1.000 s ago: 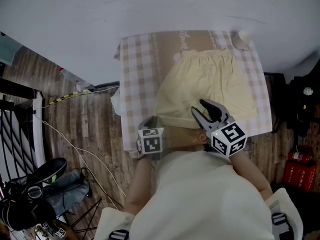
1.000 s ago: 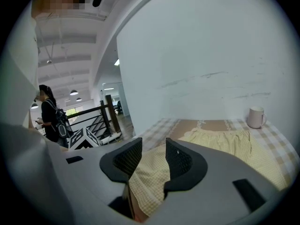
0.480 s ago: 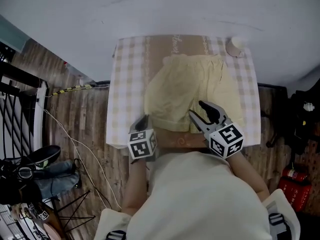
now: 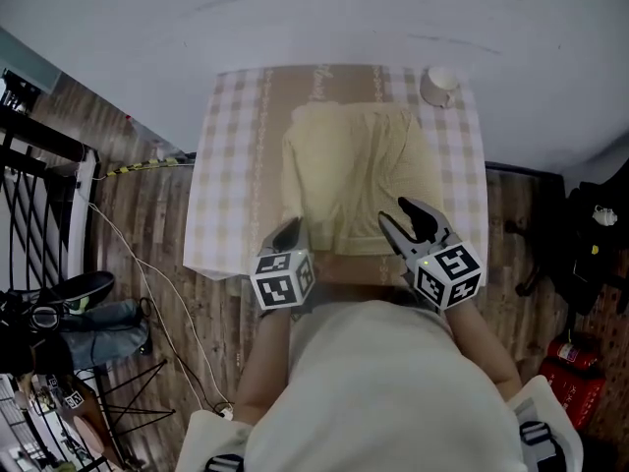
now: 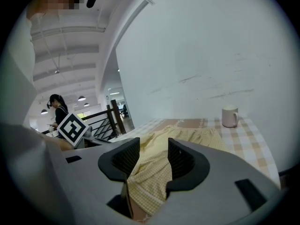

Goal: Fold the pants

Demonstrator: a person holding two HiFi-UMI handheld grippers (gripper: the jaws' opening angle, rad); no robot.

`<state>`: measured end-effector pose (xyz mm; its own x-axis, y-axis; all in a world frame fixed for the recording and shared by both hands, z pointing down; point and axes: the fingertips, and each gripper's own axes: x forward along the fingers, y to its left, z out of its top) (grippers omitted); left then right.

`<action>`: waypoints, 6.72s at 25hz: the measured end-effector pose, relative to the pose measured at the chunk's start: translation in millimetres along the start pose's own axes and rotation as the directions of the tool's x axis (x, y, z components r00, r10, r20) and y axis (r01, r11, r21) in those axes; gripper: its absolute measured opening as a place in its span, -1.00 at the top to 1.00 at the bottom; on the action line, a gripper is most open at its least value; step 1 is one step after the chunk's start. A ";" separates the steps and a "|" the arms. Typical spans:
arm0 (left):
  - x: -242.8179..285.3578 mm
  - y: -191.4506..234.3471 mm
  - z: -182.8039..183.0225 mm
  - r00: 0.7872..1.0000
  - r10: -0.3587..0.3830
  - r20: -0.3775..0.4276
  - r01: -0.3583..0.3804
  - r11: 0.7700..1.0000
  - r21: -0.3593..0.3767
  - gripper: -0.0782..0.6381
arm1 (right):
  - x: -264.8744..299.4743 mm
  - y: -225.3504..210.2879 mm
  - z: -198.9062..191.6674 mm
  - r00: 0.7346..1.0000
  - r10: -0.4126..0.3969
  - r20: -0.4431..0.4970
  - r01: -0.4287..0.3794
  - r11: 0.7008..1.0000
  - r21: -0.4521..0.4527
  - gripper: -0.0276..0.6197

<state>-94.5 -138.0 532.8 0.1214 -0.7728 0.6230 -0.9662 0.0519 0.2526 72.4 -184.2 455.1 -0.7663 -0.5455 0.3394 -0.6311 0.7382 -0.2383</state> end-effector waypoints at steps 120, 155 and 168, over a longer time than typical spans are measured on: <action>134.7 7.2 59.8 0.999 -0.033 -0.033 0.027 0.986 -0.167 0.71 | 203.5 -57.1 -54.3 0.882 0.032 -0.470 -0.278 0.840 -0.465 0.88; 267.0 -105.6 102.9 0.911 -0.344 -0.229 0.353 0.936 -0.001 0.51 | 168.6 -268.6 -25.7 0.858 -0.250 -0.449 0.163 0.961 -0.225 0.71; 274.0 -115.8 102.1 0.892 -0.339 -0.299 0.362 0.932 0.021 0.65 | 173.5 -261.4 -32.2 0.869 -0.142 -0.474 0.166 0.986 0.009 0.87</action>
<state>27.5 -420.3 598.7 0.5041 -0.5177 0.6913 -0.8614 -0.2441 0.4454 108.3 -459.1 605.6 -0.5192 -0.3910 0.7600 -0.7506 0.6339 -0.1866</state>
